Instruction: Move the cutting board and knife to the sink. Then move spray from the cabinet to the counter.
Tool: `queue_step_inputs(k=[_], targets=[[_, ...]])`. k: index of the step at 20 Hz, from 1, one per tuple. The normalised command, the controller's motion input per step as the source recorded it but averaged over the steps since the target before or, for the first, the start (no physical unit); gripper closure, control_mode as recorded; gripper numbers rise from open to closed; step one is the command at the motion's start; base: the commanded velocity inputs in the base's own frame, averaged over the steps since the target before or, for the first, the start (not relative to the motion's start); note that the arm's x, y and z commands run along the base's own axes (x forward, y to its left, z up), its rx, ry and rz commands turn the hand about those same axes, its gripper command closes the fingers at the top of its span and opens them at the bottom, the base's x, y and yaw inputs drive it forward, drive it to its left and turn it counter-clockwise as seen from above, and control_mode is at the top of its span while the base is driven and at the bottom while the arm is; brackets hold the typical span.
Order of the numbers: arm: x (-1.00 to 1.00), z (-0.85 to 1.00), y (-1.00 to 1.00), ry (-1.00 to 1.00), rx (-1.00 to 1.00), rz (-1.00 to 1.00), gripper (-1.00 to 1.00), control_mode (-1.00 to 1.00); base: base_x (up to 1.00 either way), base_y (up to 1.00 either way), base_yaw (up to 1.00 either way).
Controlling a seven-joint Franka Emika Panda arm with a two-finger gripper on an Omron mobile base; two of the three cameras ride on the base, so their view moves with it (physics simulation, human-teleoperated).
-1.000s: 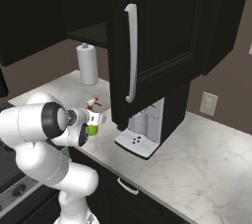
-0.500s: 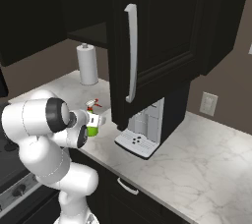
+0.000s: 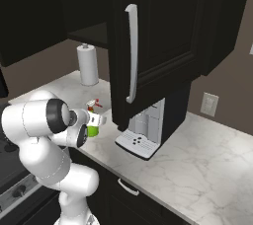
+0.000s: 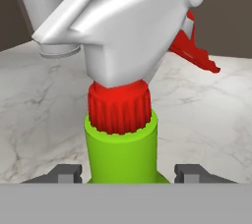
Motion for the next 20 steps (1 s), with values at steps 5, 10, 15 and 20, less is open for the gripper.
queue_step_inputs(k=[5, 10, 15, 20], targets=[[-0.03, -0.16, 0.00, 0.00, 0.00, 0.00, -1.00, -1.00, 0.00, 0.00, 0.00], [-0.06, -0.08, 0.00, 0.00, 0.00, 0.00, -1.00, -1.00, 0.00, 0.00, 0.00], [-0.12, -0.02, -0.01, -0.04, 0.00, 0.00, -1.00, -1.00, 0.00, 0.00, 0.00], [-0.13, 0.00, 0.00, -0.07, 0.00, 0.00, -1.00, -1.00, 0.00, 0.00, 0.00]])
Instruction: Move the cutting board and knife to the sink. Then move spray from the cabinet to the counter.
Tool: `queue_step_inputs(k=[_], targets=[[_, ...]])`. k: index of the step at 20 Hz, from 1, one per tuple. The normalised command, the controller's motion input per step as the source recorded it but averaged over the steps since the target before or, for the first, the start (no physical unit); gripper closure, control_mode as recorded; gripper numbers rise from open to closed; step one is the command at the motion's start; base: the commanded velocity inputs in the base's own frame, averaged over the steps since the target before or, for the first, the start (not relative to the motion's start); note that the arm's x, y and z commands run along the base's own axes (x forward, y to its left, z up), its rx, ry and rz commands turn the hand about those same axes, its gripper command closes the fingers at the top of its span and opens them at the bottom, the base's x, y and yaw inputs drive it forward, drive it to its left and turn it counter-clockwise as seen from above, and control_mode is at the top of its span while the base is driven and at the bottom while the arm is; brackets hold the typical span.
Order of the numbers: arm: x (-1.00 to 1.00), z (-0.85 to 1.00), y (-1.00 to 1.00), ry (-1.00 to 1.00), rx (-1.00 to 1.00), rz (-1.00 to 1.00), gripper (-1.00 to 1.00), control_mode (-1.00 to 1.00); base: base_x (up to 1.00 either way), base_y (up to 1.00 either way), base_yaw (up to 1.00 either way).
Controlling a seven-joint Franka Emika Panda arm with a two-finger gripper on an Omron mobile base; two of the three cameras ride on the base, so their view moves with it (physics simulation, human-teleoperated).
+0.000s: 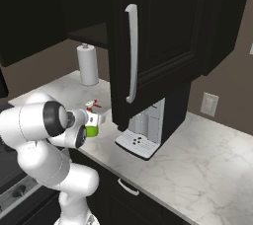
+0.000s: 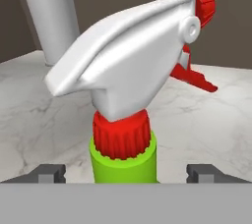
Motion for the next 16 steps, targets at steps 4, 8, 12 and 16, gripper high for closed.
queue_step_inputs(k=[4, 8, 12, 16], targets=[[-0.06, 0.00, 0.00, -0.06, 0.00, 0.00, -1.00, -1.00, 0.00, 0.00, 0.00], [-0.08, 0.00, 0.00, -0.03, 0.00, 0.00, -1.00, -1.00, 0.00, 0.00, 0.00], [-0.15, 0.00, 0.00, 0.00, 0.00, -0.01, -1.00, -1.00, 0.00, 0.00, 0.00], [-0.16, 0.00, -0.01, 0.00, 0.00, -0.03, -1.00, -1.00, 0.00, 0.00, 0.00]])
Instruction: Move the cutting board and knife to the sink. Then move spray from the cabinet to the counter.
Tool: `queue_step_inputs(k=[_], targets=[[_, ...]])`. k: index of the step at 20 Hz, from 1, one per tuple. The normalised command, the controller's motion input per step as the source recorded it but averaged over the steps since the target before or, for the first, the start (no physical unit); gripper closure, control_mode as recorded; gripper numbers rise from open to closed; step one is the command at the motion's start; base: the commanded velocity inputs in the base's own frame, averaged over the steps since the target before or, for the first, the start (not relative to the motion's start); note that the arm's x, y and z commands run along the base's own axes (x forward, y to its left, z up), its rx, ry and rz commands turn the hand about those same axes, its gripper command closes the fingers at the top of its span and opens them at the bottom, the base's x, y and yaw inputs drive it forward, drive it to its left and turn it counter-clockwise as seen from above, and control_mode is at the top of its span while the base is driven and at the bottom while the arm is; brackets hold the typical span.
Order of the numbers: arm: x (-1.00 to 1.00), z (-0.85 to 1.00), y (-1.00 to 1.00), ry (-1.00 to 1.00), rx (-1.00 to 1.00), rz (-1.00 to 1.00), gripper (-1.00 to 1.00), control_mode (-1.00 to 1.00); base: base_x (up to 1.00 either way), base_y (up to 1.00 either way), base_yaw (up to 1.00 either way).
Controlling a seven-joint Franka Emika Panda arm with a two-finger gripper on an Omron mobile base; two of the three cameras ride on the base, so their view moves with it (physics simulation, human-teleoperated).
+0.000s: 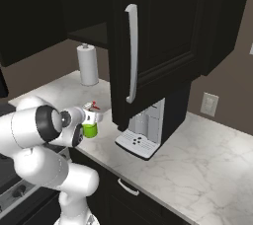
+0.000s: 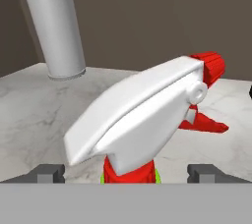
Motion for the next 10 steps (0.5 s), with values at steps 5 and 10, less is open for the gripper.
queue_step_inputs(k=[5, 10], targets=[[-0.15, -0.02, -0.02, 0.00, 0.00, -0.05, -1.00, -1.00, 0.00, 0.00, 0.00], [-0.17, -0.06, -0.04, 0.00, 0.00, -0.05, -1.00, -1.00, 0.00, 0.00, 0.00]])
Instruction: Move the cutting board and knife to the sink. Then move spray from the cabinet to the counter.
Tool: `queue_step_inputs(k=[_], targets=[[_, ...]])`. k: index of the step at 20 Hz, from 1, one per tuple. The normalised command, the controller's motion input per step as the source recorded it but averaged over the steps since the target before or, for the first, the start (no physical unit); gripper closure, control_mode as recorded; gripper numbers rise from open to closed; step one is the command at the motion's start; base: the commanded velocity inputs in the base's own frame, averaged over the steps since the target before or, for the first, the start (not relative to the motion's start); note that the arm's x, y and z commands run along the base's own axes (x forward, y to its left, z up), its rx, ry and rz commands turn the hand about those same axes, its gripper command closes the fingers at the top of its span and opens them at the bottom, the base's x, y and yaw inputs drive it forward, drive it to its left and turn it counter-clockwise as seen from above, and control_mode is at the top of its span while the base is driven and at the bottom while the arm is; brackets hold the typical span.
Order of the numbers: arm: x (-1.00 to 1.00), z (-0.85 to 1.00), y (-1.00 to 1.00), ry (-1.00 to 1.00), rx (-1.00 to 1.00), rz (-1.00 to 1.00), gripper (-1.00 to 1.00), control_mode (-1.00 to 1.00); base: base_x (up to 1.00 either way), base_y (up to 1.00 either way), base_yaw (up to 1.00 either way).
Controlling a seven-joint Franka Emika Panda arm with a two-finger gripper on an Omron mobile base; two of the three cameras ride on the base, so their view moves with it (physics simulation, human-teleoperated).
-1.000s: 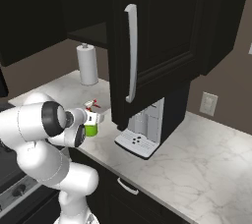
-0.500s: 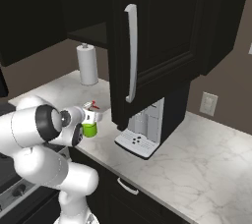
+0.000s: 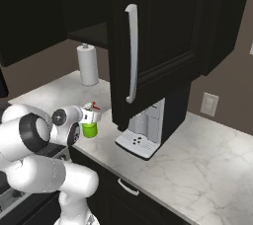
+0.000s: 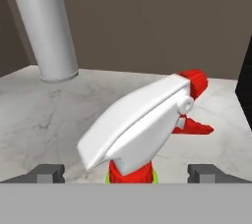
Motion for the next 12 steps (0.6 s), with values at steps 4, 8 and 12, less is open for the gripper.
queue_step_inputs(k=[4, 8, 12], targets=[[-0.19, -0.06, -0.03, 0.00, 0.00, -0.06, -1.00, -1.00, 0.00, 0.00, 0.00], [-0.17, 0.00, -0.05, 0.00, 0.00, -0.05, -1.00, -1.00, 0.00, 0.00, 0.00], [-0.18, 0.01, -0.09, 0.00, 0.00, -0.03, -1.00, -1.00, 0.00, 0.00, 0.00]])
